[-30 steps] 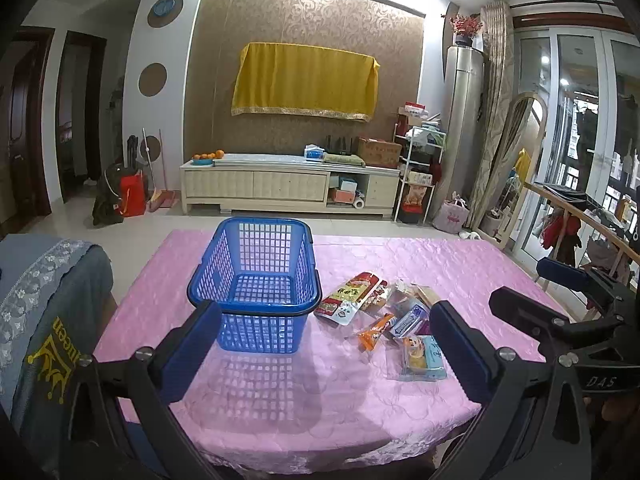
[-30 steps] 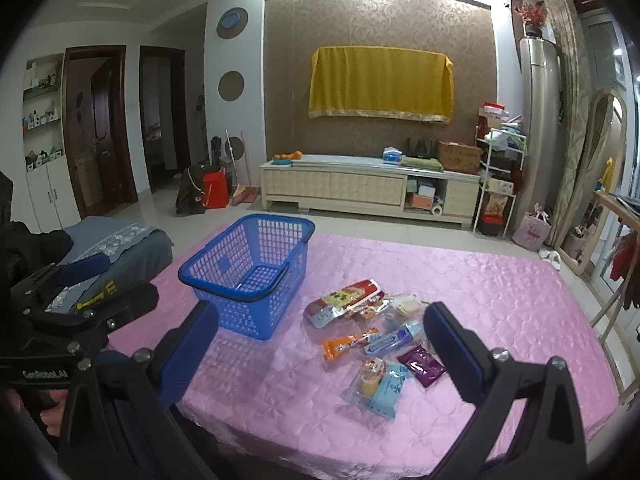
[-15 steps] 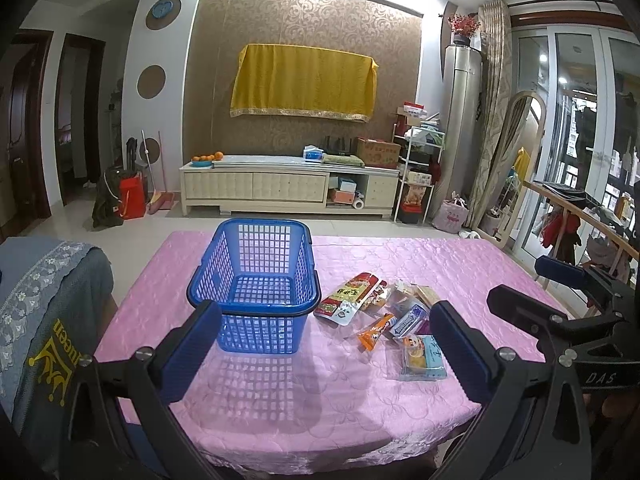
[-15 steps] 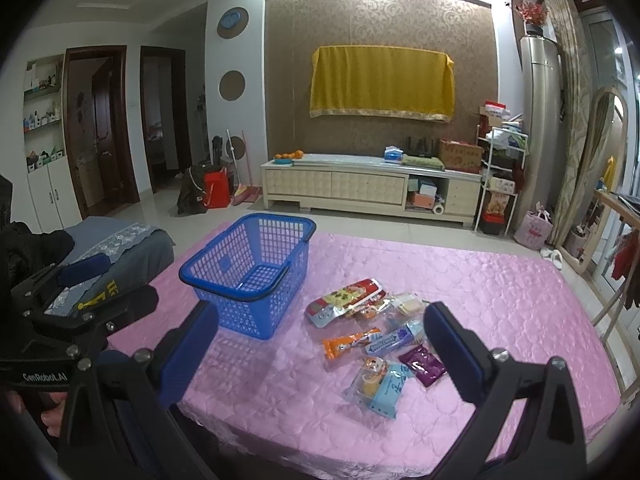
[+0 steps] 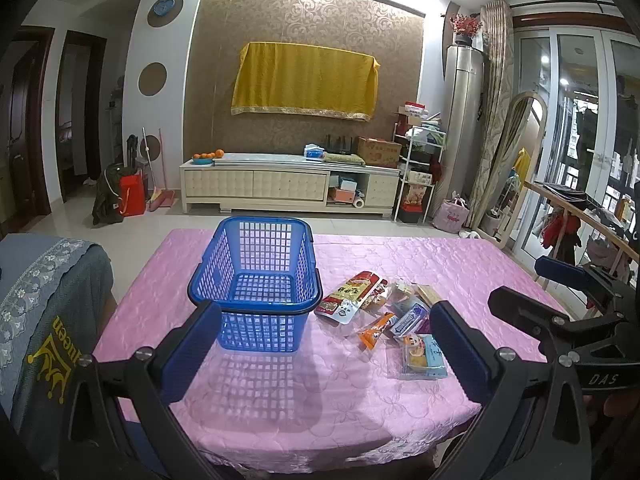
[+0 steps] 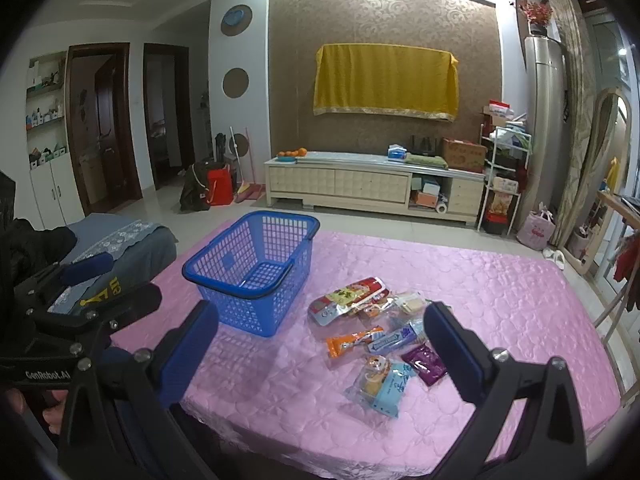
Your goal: Organize snacks
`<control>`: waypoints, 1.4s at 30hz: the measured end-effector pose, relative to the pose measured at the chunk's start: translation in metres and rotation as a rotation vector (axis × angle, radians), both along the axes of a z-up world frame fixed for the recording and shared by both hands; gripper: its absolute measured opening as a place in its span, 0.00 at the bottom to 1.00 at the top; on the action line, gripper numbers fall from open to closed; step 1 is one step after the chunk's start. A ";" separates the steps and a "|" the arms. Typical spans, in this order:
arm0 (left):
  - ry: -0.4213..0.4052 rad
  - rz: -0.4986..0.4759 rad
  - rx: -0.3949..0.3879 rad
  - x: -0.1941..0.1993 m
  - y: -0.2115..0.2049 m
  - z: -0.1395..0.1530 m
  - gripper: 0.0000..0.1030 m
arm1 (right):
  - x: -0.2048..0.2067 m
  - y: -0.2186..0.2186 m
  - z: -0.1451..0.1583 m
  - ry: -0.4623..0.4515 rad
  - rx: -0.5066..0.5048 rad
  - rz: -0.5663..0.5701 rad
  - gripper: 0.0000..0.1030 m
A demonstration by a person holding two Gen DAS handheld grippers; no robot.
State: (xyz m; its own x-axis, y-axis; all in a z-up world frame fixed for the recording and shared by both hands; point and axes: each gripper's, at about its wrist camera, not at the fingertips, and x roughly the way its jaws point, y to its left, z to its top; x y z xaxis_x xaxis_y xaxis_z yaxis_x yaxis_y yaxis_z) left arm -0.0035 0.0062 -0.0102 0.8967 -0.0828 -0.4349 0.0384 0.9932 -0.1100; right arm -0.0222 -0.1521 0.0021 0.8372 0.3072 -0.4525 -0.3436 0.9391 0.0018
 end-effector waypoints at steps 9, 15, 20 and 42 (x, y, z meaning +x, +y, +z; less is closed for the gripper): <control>0.005 -0.018 0.002 0.005 -0.002 0.006 1.00 | 0.003 0.000 0.002 0.000 0.001 -0.003 1.00; 0.008 -0.060 0.013 0.025 -0.006 0.015 1.00 | 0.013 -0.012 0.010 -0.017 0.012 -0.048 1.00; 0.022 -0.124 0.094 0.057 -0.022 0.020 1.00 | 0.033 -0.033 0.013 -0.001 0.017 -0.088 1.00; 0.339 -0.398 0.127 0.169 -0.108 -0.048 1.00 | 0.109 -0.122 -0.071 0.302 -0.035 -0.250 1.00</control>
State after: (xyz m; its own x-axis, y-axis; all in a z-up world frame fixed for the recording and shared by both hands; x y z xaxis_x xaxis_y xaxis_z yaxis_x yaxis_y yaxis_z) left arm 0.1653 -0.1018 -0.0587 0.6140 -0.3160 -0.7233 0.3981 0.9152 -0.0618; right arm 0.0866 -0.2739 -0.0694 0.7116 0.0910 -0.6967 -0.0931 0.9950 0.0348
